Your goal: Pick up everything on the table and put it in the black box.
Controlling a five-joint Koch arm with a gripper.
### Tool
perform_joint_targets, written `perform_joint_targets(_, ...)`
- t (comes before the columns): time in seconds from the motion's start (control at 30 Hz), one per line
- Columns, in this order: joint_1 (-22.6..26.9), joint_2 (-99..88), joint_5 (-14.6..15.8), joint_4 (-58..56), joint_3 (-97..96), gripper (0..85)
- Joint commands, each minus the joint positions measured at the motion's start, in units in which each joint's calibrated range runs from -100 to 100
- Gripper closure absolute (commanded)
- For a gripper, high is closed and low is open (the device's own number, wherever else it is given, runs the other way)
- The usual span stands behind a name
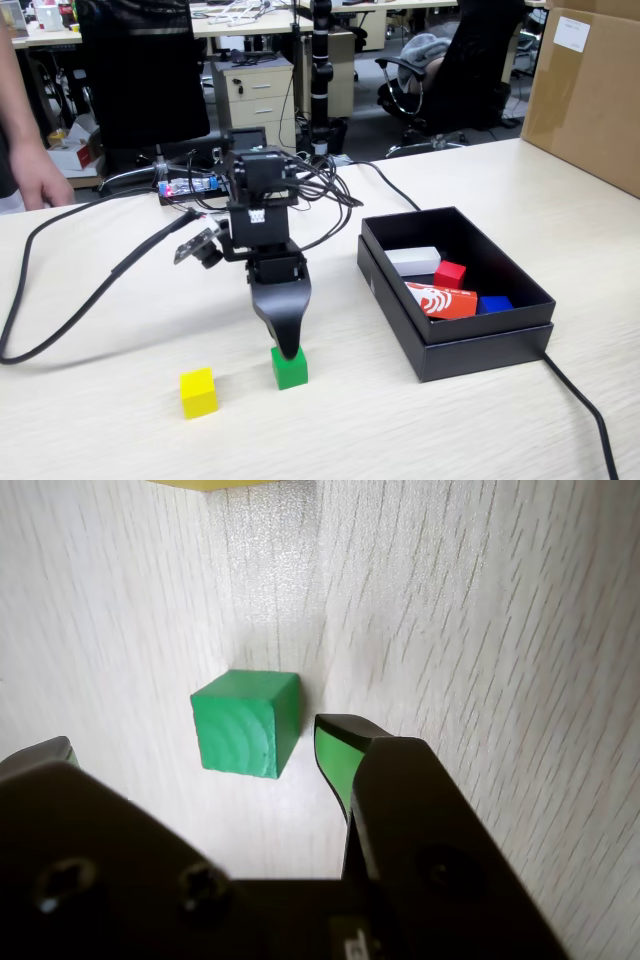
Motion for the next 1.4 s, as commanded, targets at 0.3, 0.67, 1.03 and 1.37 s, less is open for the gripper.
perform_joint_targets(0.3, 0.1, 3.3, 0.5, 3.2, 5.4, 37.6)
perform_joint_targets(0.67, 0.1, 5.5, 0.3, 3.2, 5.4, 38.3)
perform_joint_targets(1.03, 0.0, 5.5, 0.2, 3.2, 5.3, 52.9)
perform_joint_targets(1.37, 0.2, 5.5, 0.2, 2.5, 4.9, 58.9)
